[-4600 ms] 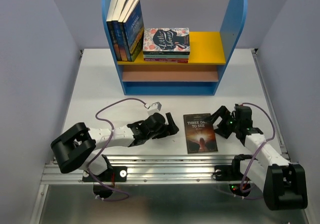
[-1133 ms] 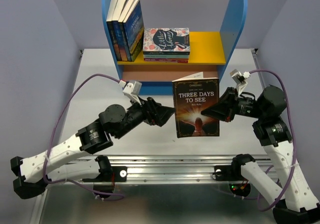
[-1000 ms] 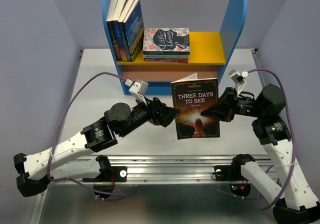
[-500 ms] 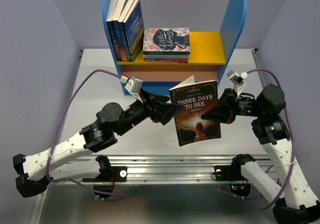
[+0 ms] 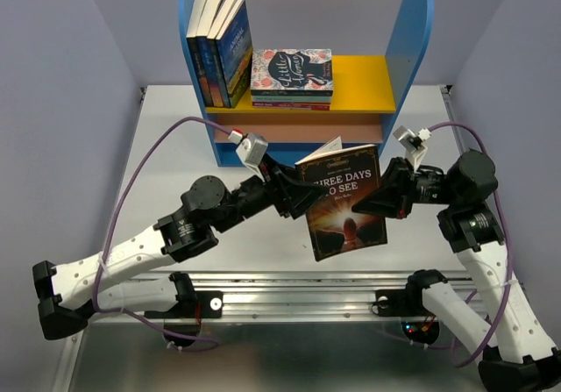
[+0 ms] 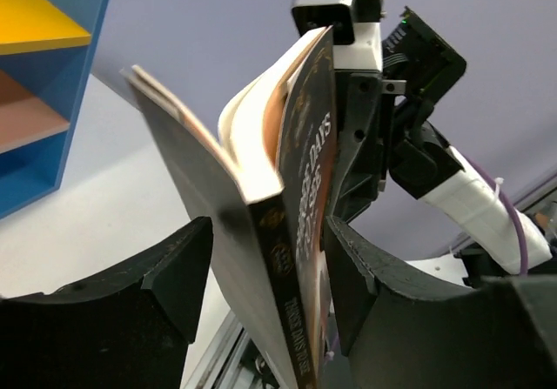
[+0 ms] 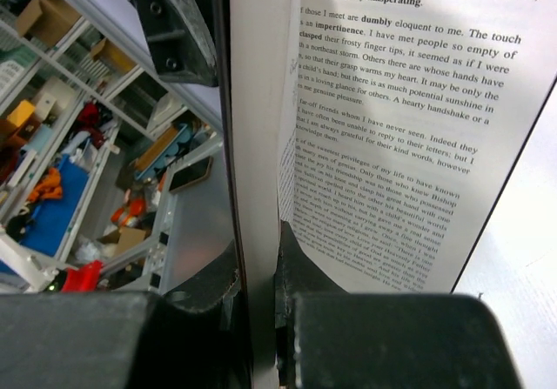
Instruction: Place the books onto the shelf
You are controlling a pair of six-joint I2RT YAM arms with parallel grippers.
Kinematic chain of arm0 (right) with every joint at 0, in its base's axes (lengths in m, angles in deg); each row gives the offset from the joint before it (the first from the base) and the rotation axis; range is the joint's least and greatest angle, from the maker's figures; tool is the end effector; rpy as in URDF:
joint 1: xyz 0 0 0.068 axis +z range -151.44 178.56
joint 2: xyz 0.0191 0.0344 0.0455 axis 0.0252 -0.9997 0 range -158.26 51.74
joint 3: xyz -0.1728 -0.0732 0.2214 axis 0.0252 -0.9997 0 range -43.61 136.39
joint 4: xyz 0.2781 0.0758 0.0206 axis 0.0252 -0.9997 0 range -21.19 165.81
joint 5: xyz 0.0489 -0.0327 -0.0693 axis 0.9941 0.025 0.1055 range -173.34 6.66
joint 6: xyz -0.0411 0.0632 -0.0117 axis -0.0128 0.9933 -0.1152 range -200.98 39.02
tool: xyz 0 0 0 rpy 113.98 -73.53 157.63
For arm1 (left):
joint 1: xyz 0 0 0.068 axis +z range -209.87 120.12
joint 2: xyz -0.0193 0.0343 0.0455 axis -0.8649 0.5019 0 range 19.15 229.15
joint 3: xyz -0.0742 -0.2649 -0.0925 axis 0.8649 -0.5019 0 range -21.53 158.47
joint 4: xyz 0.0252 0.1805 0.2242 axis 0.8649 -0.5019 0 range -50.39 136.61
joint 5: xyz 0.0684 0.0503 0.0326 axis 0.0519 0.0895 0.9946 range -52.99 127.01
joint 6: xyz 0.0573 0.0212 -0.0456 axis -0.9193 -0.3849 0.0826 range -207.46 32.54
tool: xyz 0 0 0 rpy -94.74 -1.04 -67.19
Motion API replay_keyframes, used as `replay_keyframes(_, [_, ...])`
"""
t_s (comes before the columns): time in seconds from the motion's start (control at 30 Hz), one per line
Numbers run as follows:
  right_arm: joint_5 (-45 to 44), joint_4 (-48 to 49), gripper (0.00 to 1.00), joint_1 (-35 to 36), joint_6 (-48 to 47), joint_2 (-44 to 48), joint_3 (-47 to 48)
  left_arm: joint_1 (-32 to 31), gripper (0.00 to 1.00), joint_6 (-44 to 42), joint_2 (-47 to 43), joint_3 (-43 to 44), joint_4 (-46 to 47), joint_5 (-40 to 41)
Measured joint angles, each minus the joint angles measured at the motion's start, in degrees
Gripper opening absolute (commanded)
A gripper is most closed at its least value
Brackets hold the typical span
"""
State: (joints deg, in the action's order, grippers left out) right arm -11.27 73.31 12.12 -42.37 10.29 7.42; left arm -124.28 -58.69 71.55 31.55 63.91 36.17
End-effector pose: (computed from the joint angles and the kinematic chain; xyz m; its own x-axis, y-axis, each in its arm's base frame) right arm 0.1432 0.0978 0.4165 -0.5243 0.0711 -0.8486 -0.8484 0.0426 0.5277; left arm 0.1085 -0.2288 0.4429 -0.3201 -0.4459 -0.8359 0.8599 0.2337 -0.4539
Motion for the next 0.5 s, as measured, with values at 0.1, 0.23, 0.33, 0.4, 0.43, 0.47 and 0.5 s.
replay_keyframes(0.1, [0.2,0.0,0.01,0.0,-0.2,-0.3,-0.3,0.0,0.48,-0.5,1.5,0.4,1.5,-2.3])
replay_keyframes(0.23, [0.3,-0.1,0.01,0.0,-1.1,-0.5,-0.3,0.0,0.12,-1.3,4.9,2.4,1.2,-4.5])
replay_keyframes(0.33, [-0.5,-1.6,0.01,-0.1,-3.2,-0.6,-0.2,0.2,0.00,-1.9,6.1,4.4,0.2,-4.6])
replay_keyframes(0.4, [-0.8,-2.8,0.30,0.0,-4.7,-1.0,0.4,0.1,0.00,-2.2,6.0,4.7,-0.6,-3.9])
replay_keyframes(0.43, [-1.2,-4.0,0.43,0.0,-5.7,-1.1,0.8,0.1,0.00,-2.2,5.9,4.7,-0.8,-3.6])
replay_keyframes(0.47, [-2.0,-5.5,0.99,0.0,-6.5,-1.1,1.1,0.1,0.00,-2.2,5.8,4.7,-0.9,-3.3])
replay_keyframes(0.5, [-2.5,-6.7,0.99,0.0,-7.8,-1.1,1.6,0.1,0.00,-2.3,5.6,4.7,-1.2,-3.1])
